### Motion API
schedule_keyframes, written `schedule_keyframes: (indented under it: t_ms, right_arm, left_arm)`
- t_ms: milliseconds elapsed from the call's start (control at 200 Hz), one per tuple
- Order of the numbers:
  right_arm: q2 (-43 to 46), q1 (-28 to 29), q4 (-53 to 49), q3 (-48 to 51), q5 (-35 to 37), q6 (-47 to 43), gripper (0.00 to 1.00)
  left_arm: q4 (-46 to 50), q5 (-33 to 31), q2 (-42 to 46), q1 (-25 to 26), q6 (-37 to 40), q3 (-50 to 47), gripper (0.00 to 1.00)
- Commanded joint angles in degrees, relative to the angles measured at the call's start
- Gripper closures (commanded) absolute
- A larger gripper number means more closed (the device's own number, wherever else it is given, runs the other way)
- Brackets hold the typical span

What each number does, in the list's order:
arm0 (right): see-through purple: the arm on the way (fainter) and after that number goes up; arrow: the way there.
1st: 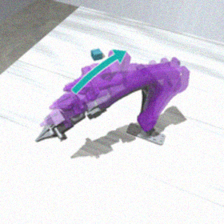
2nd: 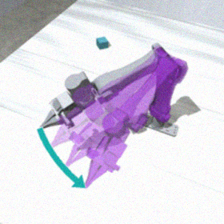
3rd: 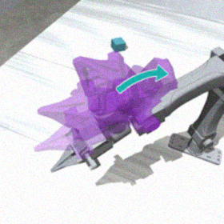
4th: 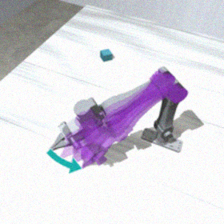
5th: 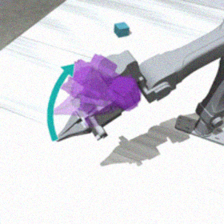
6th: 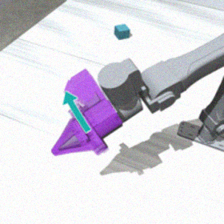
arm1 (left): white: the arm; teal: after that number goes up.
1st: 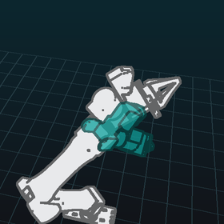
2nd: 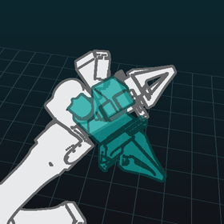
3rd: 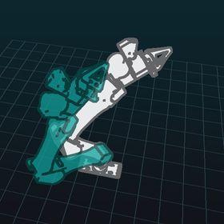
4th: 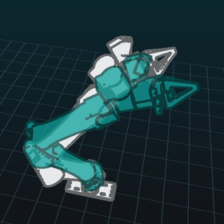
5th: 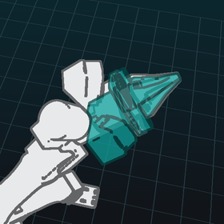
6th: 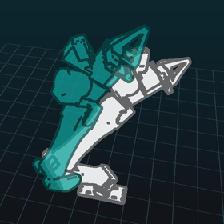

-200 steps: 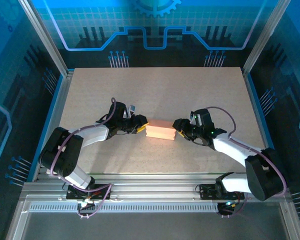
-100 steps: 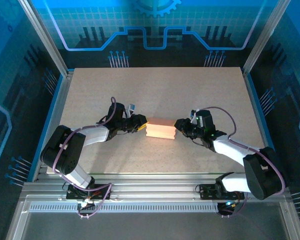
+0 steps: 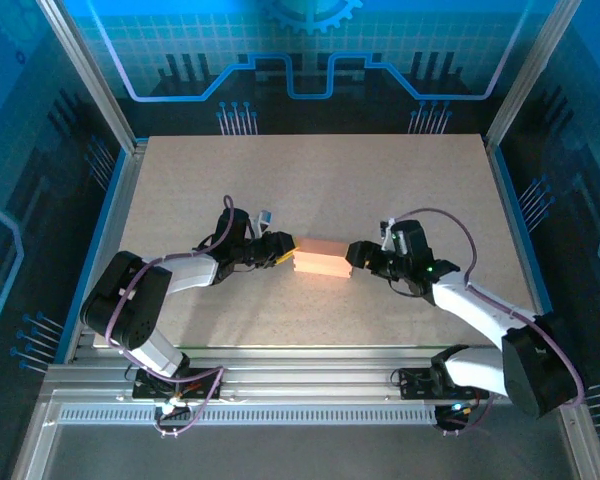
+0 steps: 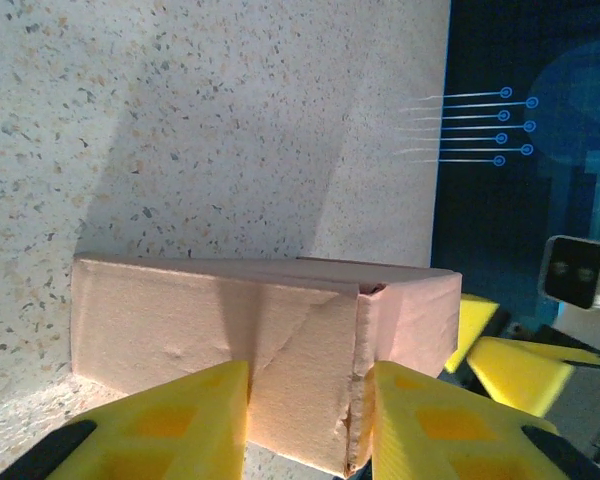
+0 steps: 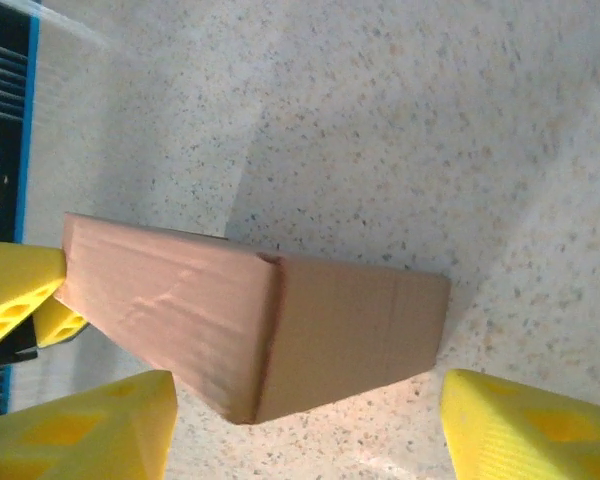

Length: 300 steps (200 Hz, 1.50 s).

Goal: Fold the paper box

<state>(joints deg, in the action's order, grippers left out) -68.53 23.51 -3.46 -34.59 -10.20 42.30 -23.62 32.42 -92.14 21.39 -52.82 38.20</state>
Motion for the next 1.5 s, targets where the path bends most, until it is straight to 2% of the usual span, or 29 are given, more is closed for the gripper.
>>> schedule_keyframes:
  t_ms: [0, 110, 225, 330, 440, 565, 795, 1076, 1216, 1301, 1496]
  right_arm:
    - [2.04, 3.07, -10.90, -7.52, 7.87, -22.51, 0.24]
    - [-0.85, 6.77, -17.74, -14.06, 12.13, -41.39, 0.16]
    - [-5.87, 7.96, -23.19, -19.36, 11.20, -56.88, 0.11]
    - [-9.15, 7.77, -24.98, -22.67, 9.31, -65.29, 0.11]
    - [-13.92, 6.95, -30.20, -26.63, 0.85, -73.84, 0.11]
    - [-19.63, 5.79, -34.02, -30.21, -3.22, -80.13, 0.14]
    - [-23.57, 3.11, -36.88, -33.62, -7.76, -86.22, 0.19]
    - [-27.89, 1.34, -45.10, -37.62, -8.87, -89.28, 0.41]
    - [-29.34, 0.96, -45.55, -38.43, -8.00, -89.41, 0.48]
    - [-29.54, 1.01, -45.49, -38.71, -8.05, -89.41, 0.57]
    - [-28.51, 0.93, -44.53, -38.64, -6.47, -88.41, 0.64]
  left_arm:
    - [14.83, -5.20, -2.30, 0.36, 2.07, -1.61, 0.66]
    - [16.58, -5.35, -1.99, 0.40, 3.23, -0.74, 0.65]
    - [17.56, -4.90, -2.25, 0.41, 3.99, -0.01, 0.65]
    - [18.18, -4.76, -2.18, 0.40, 4.77, 0.34, 0.65]
    - [19.04, -4.98, -1.91, 0.34, 5.58, 0.56, 0.65]
    - [19.81, -5.41, -1.21, 0.34, 6.02, 0.48, 0.65]
    - [21.02, -5.79, -0.74, 0.32, 6.76, 0.98, 0.65]
    - [22.10, -6.08, -0.65, 0.35, 7.07, 1.83, 0.65]
    - [22.46, -6.06, -0.96, 0.41, 6.92, 2.10, 0.65]
    - [22.57, -6.15, -0.94, 0.41, 6.88, 2.32, 0.65]
    - [22.90, -6.06, -0.53, 0.35, 6.76, 3.06, 0.64]
